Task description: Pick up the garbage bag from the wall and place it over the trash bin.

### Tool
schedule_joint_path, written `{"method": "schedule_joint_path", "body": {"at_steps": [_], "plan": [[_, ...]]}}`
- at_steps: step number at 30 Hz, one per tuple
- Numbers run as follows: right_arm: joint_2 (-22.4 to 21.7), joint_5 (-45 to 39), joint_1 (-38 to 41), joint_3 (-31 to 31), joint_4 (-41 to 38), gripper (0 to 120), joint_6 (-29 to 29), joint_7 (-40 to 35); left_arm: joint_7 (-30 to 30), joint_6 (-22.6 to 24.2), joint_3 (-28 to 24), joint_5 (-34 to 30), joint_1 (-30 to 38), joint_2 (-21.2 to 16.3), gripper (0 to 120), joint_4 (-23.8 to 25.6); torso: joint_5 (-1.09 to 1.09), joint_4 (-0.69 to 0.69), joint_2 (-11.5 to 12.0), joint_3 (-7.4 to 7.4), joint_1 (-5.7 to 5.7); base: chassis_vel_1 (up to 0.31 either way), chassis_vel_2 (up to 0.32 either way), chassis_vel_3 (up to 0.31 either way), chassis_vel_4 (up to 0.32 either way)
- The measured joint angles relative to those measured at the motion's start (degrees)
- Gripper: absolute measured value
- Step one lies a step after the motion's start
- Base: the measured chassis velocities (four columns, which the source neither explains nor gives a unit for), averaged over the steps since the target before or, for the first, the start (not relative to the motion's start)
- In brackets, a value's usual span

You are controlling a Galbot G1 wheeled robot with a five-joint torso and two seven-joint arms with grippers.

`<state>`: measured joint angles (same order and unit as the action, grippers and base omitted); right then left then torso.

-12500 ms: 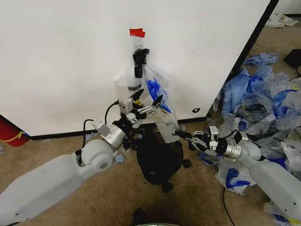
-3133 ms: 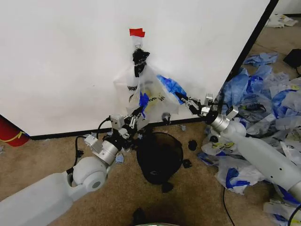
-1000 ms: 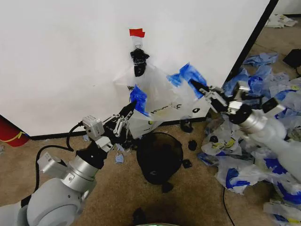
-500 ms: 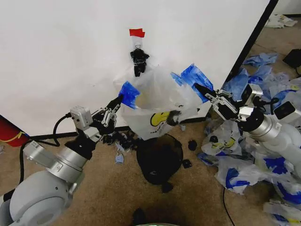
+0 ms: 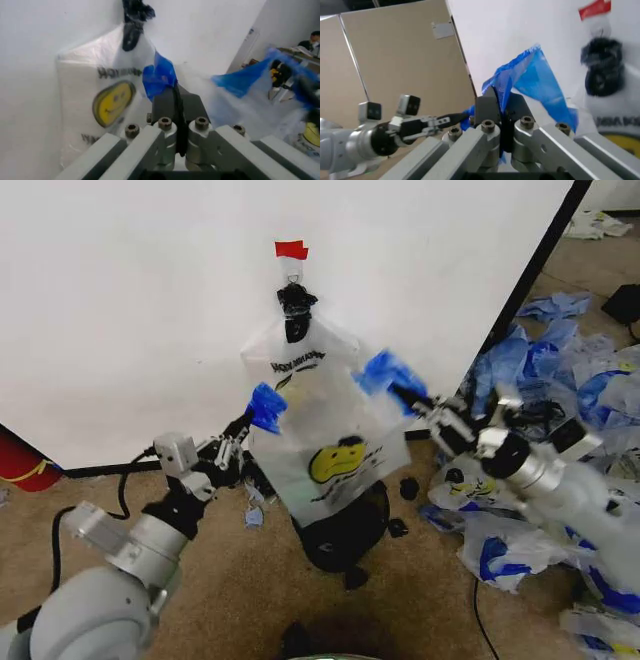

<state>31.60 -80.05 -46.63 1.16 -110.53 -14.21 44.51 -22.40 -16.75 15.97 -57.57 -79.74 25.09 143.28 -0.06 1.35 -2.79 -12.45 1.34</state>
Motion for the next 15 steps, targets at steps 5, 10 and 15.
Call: {"method": "schedule_joint_path", "body": {"at_steps": [5, 10, 15], "plan": [[3.04, 1.81, 1.15, -3.67, 2.82, 0, -0.38, -0.29, 1.23, -0.95, -0.78, 3.0, -2.72, 1.88, 0, -0.02, -0.01, 0.01, 0.0, 0.0, 0.0, 0.0, 0.0, 0.0, 0.0], [5.19, 3.42, 1.85, -6.19, 6.13, 0, -0.88, -0.21, 2.26, -1.93, -1.4, 5.72, -5.81, 4.12, 0, -0.91, -0.02, -0.01, 0.0, 0.0, 0.0, 0.0, 0.0, 0.0, 0.0], [6.14, 4.95, 0.56, -6.86, 9.98, 0, -1.65, 1.41, 3.09, -3.09, -1.95, 7.94, -7.71, 6.21, 0, -3.17, 0.01, 0.02, 0.0, 0.0, 0.0, 0.0, 0.0, 0.0, 0.0]]}}
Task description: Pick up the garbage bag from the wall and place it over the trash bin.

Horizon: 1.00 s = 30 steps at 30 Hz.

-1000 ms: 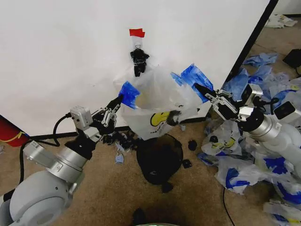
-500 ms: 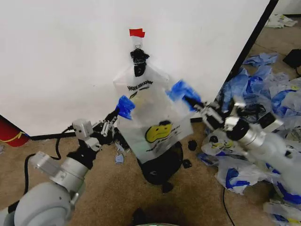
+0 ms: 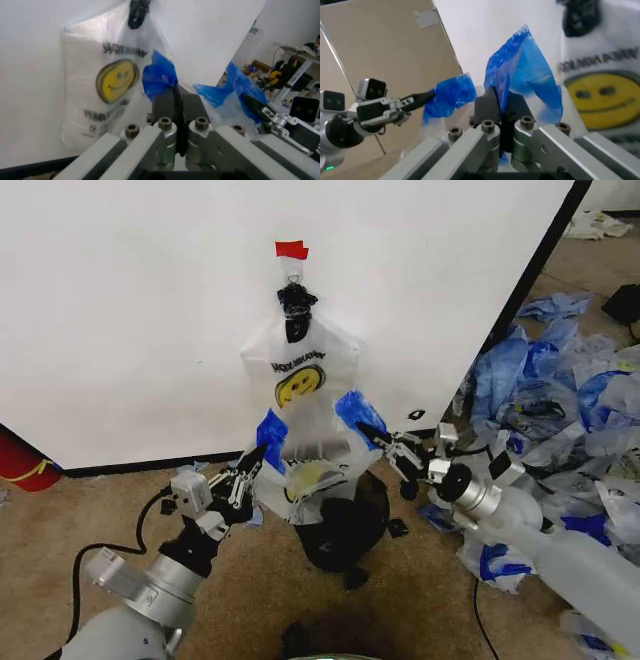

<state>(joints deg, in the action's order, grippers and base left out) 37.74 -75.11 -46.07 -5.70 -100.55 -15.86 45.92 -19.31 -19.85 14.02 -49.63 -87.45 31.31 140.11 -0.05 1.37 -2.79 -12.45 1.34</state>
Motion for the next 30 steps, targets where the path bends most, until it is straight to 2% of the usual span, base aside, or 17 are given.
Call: {"method": "schedule_joint_path", "body": {"at_steps": [2, 6, 18, 23, 26, 30], "plan": [[0.0, 0.0, 0.0, 0.0, 0.0, 0, 0.0, 0.0, 0.0, 0.0, 0.0, 0.0, 0.0, 0.0, 0, 0.0, 0.0, 0.0, 0.0, 0.0, 0.0, 0.0, 0.0, 0.0, 0.0], [-0.72, 0.37, -0.85, 0.46, 1.9, 0, -0.59, 0.89, 0.86, -0.89, -3.64, 2.8, -0.18, 2.01, 0, -3.01, -0.02, -0.02, 0.0, 0.0, 0.0, 0.0, 0.0, 0.0, 0.0], [-4.29, 5.34, -4.15, 2.98, 5.29, 0, -3.24, 3.96, 1.07, -1.94, -15.28, 4.93, 7.94, 5.13, 0, -11.06, -0.02, -0.01, 0.0, 0.0, 0.0, 0.0, 0.0, 0.0, 0.0], [-5.2, 6.12, -4.67, 3.66, 5.41, 0, -4.23, 3.85, 1.08, -2.02, -16.75, 5.33, 9.53, 5.87, 0, -12.48, -0.02, -0.03, 0.0, 0.0, 0.0, 0.0, 0.0, 0.0, 0.0], [-5.26, 6.43, -4.86, 3.86, 5.18, 0, -5.11, 2.94, 1.06, -1.54, -15.98, 3.34, 12.93, 6.58, 0, -13.65, -0.01, 0.01, 0.0, 0.0, 0.0, 0.0, 0.0, 0.0, 0.0], [-4.7, 6.73, -4.59, 3.5, 5.45, 0, -5.23, 2.74, 1.34, -1.52, -16.01, 3.29, 13.32, 6.65, 0, -15.08, 0.02, -0.02, 0.0, 0.0, 0.0, 0.0, 0.0, 0.0, 0.0]]}}
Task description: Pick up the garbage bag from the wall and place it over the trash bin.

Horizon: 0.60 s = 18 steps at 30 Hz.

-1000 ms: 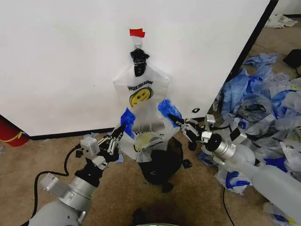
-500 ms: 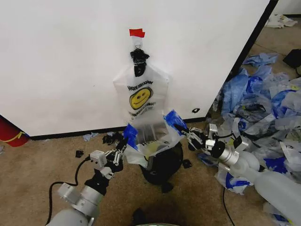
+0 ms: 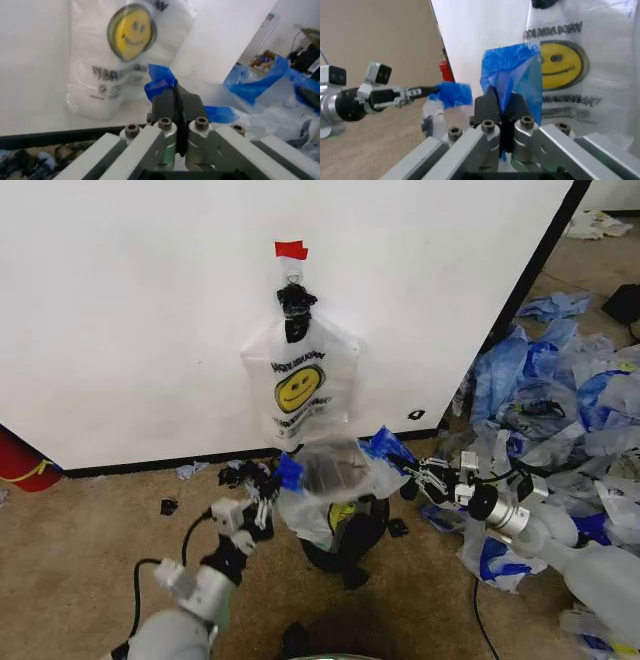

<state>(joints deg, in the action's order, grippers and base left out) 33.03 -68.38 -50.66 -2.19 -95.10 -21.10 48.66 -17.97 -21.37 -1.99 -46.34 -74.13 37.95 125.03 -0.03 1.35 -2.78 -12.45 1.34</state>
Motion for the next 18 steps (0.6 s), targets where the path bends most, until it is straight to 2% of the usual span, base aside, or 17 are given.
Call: {"method": "schedule_joint_path", "body": {"at_steps": [8, 18], "plan": [[1.94, 0.63, 0.53, 0.36, 1.75, 0, -0.37, -0.05, 0.43, -0.47, -2.8, 2.12, 0.99, 2.95, 0, -4.28, -0.04, 0.02, 0.0, 0.0, 0.0, 0.0, 0.0, 0.0, 0.0], [2.6, 3.52, -4.88, 3.21, 2.48, 0, -1.3, 2.74, 0.85, -1.74, -2.28, 5.21, -2.38, 4.51, 0, -3.97, -0.01, 0.01, 0.0, 0.0, 0.0, 0.0, 0.0, 0.0, 0.0]]}}
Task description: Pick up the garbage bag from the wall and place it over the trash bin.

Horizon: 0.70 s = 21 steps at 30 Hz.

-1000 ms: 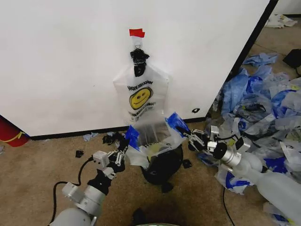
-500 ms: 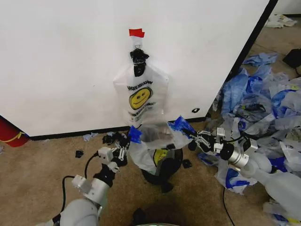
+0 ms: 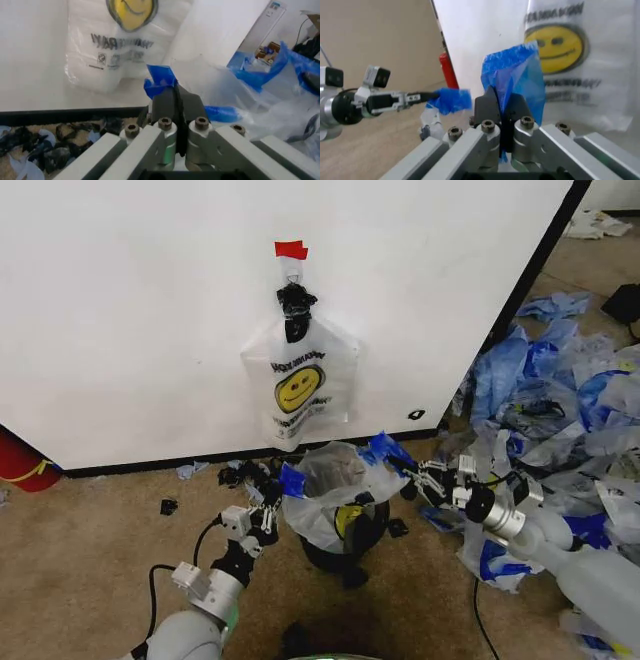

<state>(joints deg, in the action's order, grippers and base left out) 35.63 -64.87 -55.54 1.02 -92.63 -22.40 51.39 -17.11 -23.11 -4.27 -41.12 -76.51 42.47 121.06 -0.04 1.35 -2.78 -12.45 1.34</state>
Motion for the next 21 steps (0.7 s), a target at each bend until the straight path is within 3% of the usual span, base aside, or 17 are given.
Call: {"method": "schedule_joint_path", "body": {"at_steps": [10, 21], "plan": [[0.93, 2.32, -9.87, 6.4, -2.2, 0, -0.98, 1.44, 0.8, -1.61, 2.82, 4.79, -4.23, -0.84, 0, 1.84, 0.0, 0.0, 0.0, 0.0, 0.0, 0.0, 0.0, 0.0, 0.0], [0.61, 2.64, -14.66, 7.65, -3.19, 0, -1.42, 1.45, 0.99, -1.23, 5.56, 5.78, -10.11, -2.85, 0, 2.5, -0.02, 0.01, 0.0, 0.01, 0.0, 0.0, 0.0, 0.0, 0.0]]}}
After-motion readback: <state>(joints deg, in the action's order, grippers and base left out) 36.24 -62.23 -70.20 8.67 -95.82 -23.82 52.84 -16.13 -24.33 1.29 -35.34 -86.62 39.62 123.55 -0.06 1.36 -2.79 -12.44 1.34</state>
